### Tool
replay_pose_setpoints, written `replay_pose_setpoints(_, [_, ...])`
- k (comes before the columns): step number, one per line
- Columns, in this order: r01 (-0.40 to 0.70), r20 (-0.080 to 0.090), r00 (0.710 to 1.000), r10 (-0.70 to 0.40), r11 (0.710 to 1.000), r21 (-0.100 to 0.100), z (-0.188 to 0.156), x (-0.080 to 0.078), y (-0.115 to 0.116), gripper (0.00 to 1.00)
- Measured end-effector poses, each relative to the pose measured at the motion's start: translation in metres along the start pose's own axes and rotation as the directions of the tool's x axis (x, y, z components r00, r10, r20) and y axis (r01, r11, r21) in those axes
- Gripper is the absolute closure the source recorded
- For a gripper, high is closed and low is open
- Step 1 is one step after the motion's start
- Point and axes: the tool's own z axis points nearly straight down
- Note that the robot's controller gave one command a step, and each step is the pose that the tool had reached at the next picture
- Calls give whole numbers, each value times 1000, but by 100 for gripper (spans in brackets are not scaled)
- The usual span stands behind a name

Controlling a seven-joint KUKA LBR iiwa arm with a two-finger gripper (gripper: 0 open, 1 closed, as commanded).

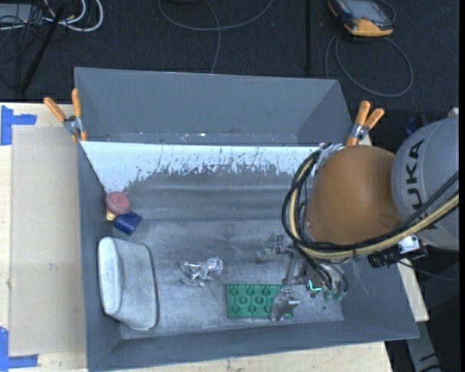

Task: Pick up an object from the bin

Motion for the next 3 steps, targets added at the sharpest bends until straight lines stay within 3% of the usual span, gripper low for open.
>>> replay_pose_setpoints(1, [366,11,930,-366,931,4,-37,-39,21,0])
replay_pose_setpoints(2, [442,9,897,-442,897,7,102,-47,64,0])
replay_pose_setpoints(3, [440,10,898,-440,898,7,98,-47,64,100])
